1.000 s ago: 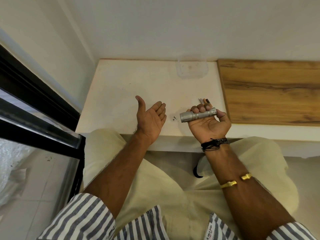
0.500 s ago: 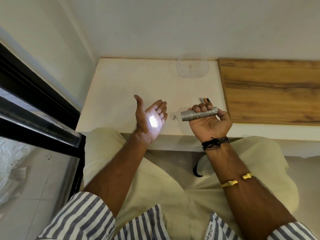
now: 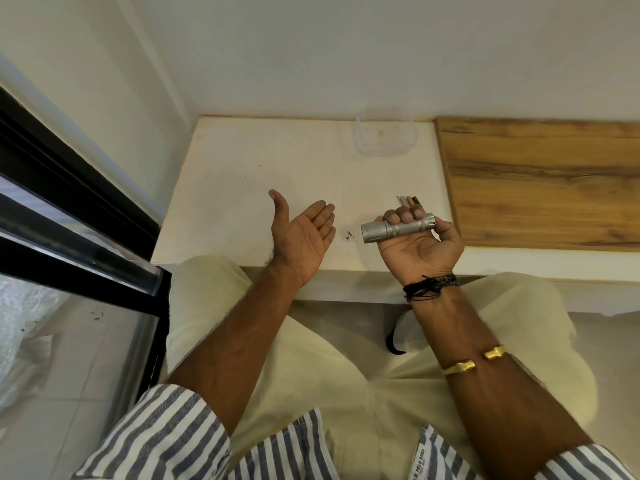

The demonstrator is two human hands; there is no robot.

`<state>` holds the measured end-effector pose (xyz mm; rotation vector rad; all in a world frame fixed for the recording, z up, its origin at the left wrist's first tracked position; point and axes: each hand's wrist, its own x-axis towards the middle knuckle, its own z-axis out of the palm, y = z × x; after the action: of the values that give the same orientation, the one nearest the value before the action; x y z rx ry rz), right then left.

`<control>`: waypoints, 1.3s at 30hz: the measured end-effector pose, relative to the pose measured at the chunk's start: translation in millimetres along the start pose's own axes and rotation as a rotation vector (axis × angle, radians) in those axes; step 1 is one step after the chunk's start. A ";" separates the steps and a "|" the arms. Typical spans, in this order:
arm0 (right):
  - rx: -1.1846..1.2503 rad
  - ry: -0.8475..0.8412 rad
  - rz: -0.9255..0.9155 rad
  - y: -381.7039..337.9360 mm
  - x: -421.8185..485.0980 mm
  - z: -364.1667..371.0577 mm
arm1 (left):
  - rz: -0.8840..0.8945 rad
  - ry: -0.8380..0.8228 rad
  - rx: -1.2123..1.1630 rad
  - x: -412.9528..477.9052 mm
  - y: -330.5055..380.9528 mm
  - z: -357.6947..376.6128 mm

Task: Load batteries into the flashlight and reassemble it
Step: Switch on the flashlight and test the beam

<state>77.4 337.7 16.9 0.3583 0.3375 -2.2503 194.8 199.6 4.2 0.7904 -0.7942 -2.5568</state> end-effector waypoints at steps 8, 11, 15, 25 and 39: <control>-0.506 0.046 -0.042 0.2 3.7 4.3 | 0.070 0.122 0.088 2.1 -0.2 -1.0; -0.951 0.040 -0.238 4.5 3.8 3.0 | 0.117 0.196 0.151 5.3 -0.9 -2.8; -1.392 0.060 -0.506 6.4 3.0 -1.2 | 0.153 0.254 0.185 8.0 -0.2 -7.0; -0.635 0.028 -0.183 -5.3 -1.0 6.4 | 0.160 0.275 0.192 8.4 0.7 -5.8; -0.521 -0.048 -0.164 -9.0 -0.1 10.1 | 0.144 0.239 0.151 7.4 1.9 -6.5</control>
<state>69.1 339.9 27.4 0.0004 0.9286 -2.2203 193.3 192.0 -2.2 1.0233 -0.9359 -2.2447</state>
